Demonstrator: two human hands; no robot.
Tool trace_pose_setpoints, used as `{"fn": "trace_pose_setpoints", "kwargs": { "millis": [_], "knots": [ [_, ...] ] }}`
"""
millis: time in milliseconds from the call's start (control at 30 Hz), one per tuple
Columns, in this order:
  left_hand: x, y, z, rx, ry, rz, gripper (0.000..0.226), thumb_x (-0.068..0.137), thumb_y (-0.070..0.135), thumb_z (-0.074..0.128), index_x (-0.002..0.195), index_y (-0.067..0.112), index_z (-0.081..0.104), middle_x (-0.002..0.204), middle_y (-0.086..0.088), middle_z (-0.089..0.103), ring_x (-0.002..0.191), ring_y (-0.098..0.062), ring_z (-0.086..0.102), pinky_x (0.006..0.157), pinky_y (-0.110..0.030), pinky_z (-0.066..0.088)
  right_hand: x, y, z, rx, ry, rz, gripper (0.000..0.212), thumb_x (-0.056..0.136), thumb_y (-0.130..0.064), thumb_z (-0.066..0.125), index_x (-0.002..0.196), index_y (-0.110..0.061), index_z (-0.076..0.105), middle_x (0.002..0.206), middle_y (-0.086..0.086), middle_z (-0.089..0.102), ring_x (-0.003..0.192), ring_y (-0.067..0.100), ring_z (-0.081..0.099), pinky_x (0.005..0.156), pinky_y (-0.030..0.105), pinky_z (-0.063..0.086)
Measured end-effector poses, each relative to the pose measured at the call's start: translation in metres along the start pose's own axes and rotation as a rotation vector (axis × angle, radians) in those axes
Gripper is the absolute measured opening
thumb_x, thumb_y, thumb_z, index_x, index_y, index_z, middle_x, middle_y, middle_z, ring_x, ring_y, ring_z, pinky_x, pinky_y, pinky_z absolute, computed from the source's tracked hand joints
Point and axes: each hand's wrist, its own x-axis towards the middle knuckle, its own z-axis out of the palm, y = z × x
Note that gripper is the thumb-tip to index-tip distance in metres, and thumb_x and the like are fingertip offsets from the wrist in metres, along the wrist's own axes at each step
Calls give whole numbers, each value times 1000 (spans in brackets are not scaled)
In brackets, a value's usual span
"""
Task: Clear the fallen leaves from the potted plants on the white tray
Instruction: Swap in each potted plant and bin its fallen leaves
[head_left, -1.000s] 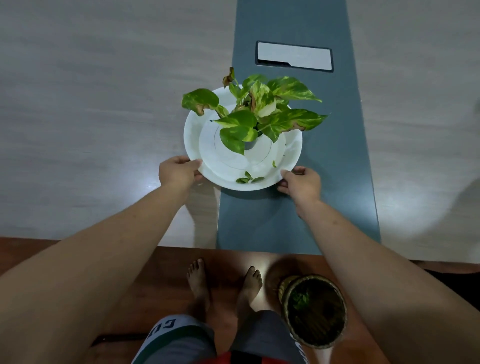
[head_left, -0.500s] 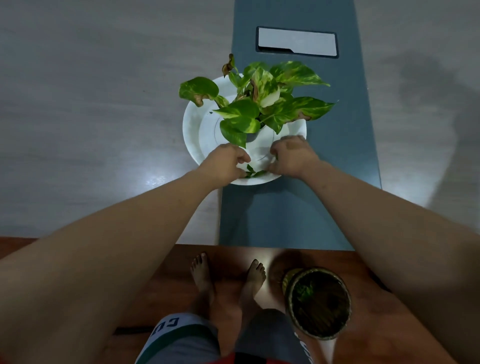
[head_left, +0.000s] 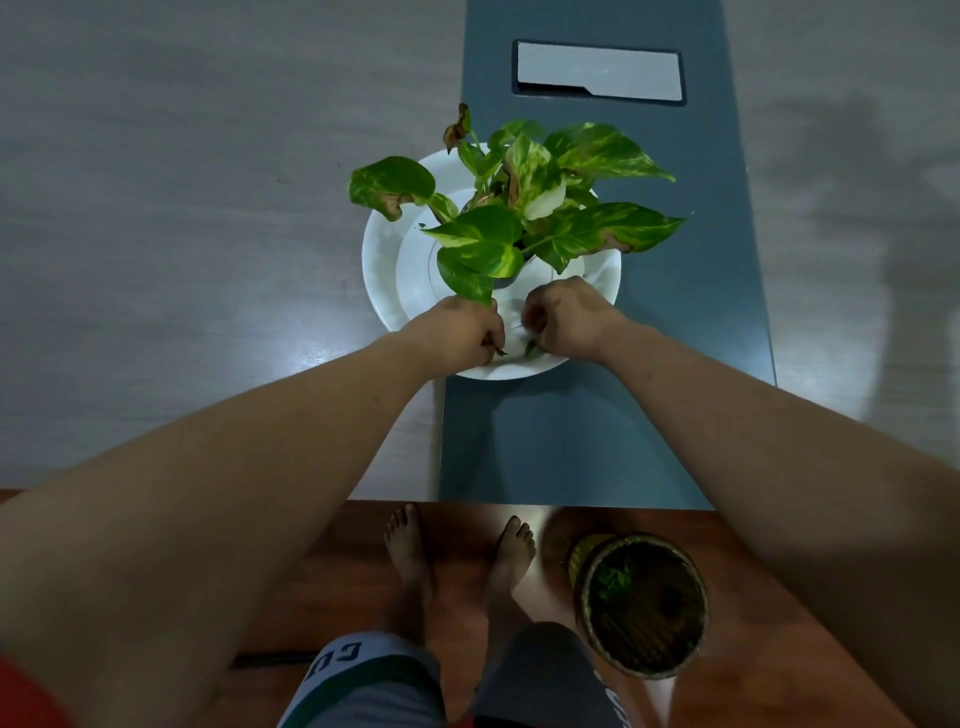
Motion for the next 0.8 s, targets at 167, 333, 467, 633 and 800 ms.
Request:
{"fn": "trace_pose_setpoints", "kwargs": {
  "millis": [167, 333, 467, 633, 800],
  "knots": [
    [-1, -5, -2, -106, 63, -90, 21, 81, 4, 64, 98, 8, 75, 103, -9, 69, 95, -23, 62, 87, -28, 51, 4, 9, -3, 138, 16, 78, 26, 78, 3, 63, 99, -7, 73, 102, 5, 68, 98, 18, 61, 80, 14, 39],
    [0, -9, -7, -497, 210, -269, 14, 74, -8, 63, 77, 3, 71, 92, -16, 75, 84, -19, 66, 92, -35, 56, 1, 19, -17, 345, 36, 178, 27, 77, 4, 62, 95, -12, 73, 90, 1, 63, 85, 15, 57, 82, 29, 48],
    [-1, -9, -6, -516, 270, -306, 9, 75, -3, 66, 82, -3, 73, 90, -14, 75, 83, -18, 68, 89, -33, 57, -3, 17, -18, 310, 25, 159, 29, 79, 2, 61, 102, -10, 73, 95, 3, 65, 87, 16, 60, 80, 27, 50],
    [1, -11, 0, -436, 269, -350, 9, 77, 7, 66, 81, 7, 74, 88, -6, 77, 80, -10, 66, 73, -15, 51, 3, 16, -8, 353, 64, 241, 24, 78, 2, 59, 93, -7, 74, 98, 5, 70, 95, 20, 64, 89, 25, 50],
    [-8, -12, -3, -484, 276, -379, 13, 76, 4, 66, 81, 10, 76, 87, -1, 76, 70, -2, 62, 58, 2, 40, 3, 17, -6, 146, 27, 99, 27, 82, 3, 54, 97, -7, 74, 114, 9, 68, 109, 25, 59, 97, 28, 48]
  ]
}}
